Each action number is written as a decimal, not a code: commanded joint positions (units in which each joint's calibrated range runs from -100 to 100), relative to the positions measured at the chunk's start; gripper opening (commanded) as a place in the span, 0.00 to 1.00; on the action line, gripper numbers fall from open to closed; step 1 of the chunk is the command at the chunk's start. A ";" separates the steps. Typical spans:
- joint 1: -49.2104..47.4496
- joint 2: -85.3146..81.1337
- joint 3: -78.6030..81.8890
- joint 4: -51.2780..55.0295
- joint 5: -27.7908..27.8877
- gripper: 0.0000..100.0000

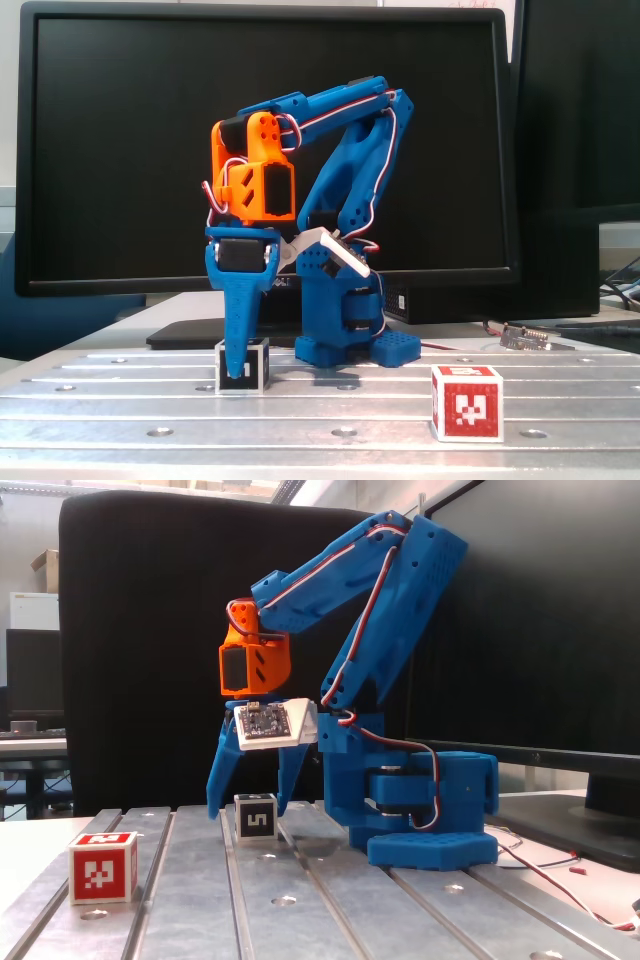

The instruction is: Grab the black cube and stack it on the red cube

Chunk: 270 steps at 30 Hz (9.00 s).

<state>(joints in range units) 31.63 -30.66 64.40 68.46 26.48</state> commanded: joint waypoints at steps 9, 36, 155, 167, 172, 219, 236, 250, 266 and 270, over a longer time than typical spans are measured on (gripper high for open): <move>0.08 0.08 0.05 0.42 0.30 0.21; 0.01 0.00 -0.77 0.76 0.30 0.15; -51.45 34.92 -54.04 15.30 -37.89 0.14; -51.45 34.92 -52.51 15.13 -37.89 0.14; -51.45 34.92 -52.51 15.13 -37.89 0.15; -47.91 34.08 -74.13 31.20 -33.47 0.40; -34.18 28.90 -63.54 19.23 -25.16 0.01; -32.77 1.83 -19.31 -8.73 -25.53 0.01; -31.67 -29.83 10.90 -20.36 -25.53 0.01; -31.67 -37.18 15.52 -20.27 -25.53 0.01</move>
<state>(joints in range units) -0.37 -62.54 78.08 48.86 1.29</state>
